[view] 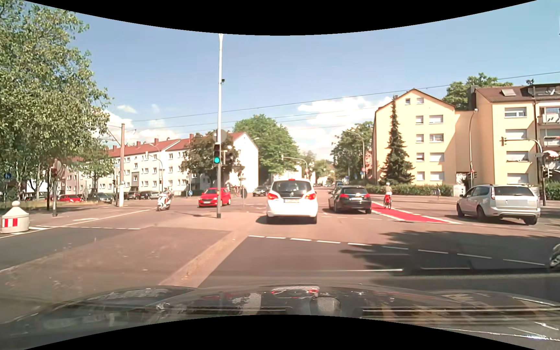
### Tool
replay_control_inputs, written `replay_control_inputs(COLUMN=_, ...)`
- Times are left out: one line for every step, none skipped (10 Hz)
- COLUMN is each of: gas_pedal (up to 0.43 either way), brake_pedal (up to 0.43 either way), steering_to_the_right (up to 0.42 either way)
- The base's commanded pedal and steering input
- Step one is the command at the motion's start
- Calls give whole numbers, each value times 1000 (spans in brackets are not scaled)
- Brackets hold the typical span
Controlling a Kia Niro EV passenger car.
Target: Follow the waypoints while adhering to traffic rules and regulations
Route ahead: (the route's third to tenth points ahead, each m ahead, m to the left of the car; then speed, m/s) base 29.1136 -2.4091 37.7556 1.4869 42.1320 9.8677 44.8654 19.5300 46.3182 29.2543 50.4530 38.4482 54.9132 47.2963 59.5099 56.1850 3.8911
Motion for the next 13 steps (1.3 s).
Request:
replay_control_inputs(gas_pedal=0, brake_pedal=73, steering_to_the_right=2)
replay_control_inputs(gas_pedal=0, brake_pedal=67, steering_to_the_right=2)
replay_control_inputs(gas_pedal=0, brake_pedal=73, steering_to_the_right=2)
replay_control_inputs(gas_pedal=0, brake_pedal=67, steering_to_the_right=1)
replay_control_inputs(gas_pedal=0, brake_pedal=67, steering_to_the_right=1)
replay_control_inputs(gas_pedal=0, brake_pedal=61, steering_to_the_right=1)
replay_control_inputs(gas_pedal=0, brake_pedal=61, steering_to_the_right=1)
replay_control_inputs(gas_pedal=0, brake_pedal=55, steering_to_the_right=1)
replay_control_inputs(gas_pedal=0, brake_pedal=43, steering_to_the_right=1)
replay_control_inputs(gas_pedal=0, brake_pedal=37, steering_to_the_right=1)
replay_control_inputs(gas_pedal=0, brake_pedal=37, steering_to_the_right=1)
replay_control_inputs(gas_pedal=0, brake_pedal=37, steering_to_the_right=0)
replay_control_inputs(gas_pedal=0, brake_pedal=37, steering_to_the_right=0)
